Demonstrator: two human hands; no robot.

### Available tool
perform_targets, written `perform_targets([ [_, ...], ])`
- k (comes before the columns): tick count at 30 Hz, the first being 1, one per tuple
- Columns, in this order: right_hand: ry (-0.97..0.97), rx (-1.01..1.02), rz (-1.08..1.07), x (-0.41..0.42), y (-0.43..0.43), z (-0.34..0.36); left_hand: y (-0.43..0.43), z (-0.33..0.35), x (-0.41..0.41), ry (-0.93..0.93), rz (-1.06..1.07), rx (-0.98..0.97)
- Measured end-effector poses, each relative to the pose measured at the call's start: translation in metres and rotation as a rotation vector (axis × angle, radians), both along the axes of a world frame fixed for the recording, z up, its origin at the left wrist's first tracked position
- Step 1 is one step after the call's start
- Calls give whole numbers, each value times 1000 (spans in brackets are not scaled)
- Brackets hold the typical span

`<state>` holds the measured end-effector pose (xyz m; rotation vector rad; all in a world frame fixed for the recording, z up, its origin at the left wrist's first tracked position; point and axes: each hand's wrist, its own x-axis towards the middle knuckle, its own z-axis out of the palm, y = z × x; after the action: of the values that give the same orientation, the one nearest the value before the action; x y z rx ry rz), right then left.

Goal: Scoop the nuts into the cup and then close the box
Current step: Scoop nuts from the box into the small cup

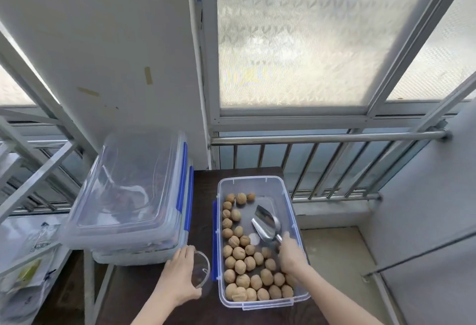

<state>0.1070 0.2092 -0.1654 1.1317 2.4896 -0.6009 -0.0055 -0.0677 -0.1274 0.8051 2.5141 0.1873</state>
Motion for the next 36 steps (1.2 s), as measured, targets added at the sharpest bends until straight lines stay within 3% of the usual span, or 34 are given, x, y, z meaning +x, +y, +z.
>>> perform_targets([
  [4,-83,231,147,10,3,11,1,-3,0,4,40,98],
  [8,-126,285,213,30,-23,7,-7,-5,0,-82,148,195],
  [15,-141,-64,175,41,-25,-1,-9,-10,1,-97,267,275],
  [24,-2,-396,119,-1,-20,-15,-9,-9,1,-141,310,315],
  [32,199,-567,-192,-6,-46,-40,-4,-10,6,-176,369,363],
  [36,303,-588,-216,6,-50,-39,-5,-6,7,-139,398,367],
])
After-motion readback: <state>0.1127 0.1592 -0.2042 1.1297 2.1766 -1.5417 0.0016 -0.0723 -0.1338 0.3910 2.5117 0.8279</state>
